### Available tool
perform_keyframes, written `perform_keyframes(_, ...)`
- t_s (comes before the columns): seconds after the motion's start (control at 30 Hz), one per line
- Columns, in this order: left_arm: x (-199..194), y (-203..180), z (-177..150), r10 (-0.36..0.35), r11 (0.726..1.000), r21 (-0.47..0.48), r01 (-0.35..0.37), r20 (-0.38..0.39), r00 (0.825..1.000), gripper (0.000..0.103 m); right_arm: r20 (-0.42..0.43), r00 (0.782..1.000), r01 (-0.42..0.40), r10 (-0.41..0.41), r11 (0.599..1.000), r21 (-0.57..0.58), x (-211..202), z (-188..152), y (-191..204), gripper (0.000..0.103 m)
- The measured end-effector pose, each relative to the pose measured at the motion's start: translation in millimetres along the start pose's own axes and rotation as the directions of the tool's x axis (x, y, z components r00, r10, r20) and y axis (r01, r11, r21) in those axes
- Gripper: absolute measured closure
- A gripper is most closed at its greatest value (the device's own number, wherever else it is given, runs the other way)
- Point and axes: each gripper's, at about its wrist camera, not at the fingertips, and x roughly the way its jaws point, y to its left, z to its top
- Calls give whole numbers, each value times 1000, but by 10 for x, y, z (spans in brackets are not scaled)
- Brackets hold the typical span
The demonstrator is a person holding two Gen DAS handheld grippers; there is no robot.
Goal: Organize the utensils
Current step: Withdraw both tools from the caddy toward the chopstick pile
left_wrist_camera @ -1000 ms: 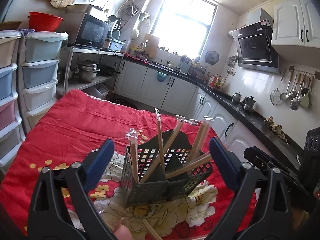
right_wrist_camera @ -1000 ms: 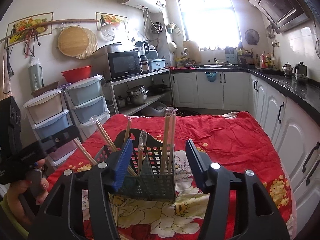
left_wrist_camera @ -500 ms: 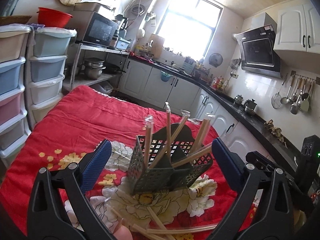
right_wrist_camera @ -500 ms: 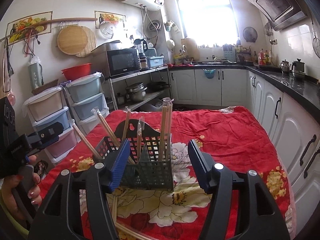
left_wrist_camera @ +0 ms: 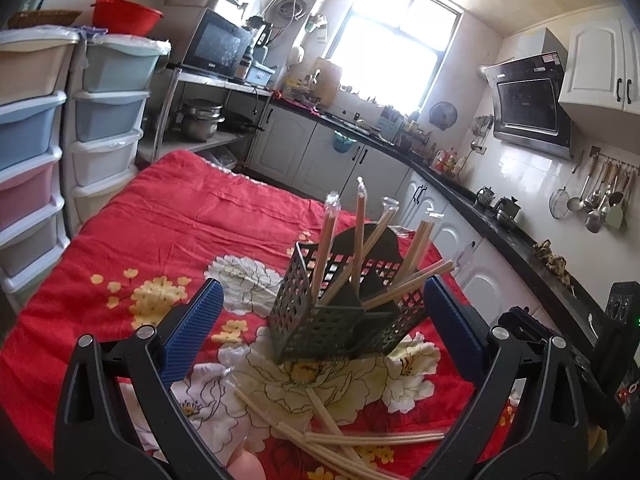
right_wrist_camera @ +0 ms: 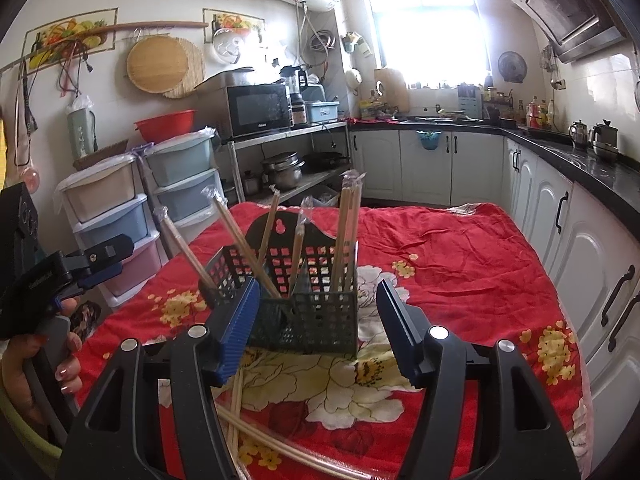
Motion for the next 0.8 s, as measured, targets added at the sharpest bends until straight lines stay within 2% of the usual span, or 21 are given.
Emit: perform_keyframes(0.8, 132, 285, -317, 62, 996, -62, -70, -121, 991, 11, -151, 987, -70, 53, 992, -106, 208, -381, 289, 44)
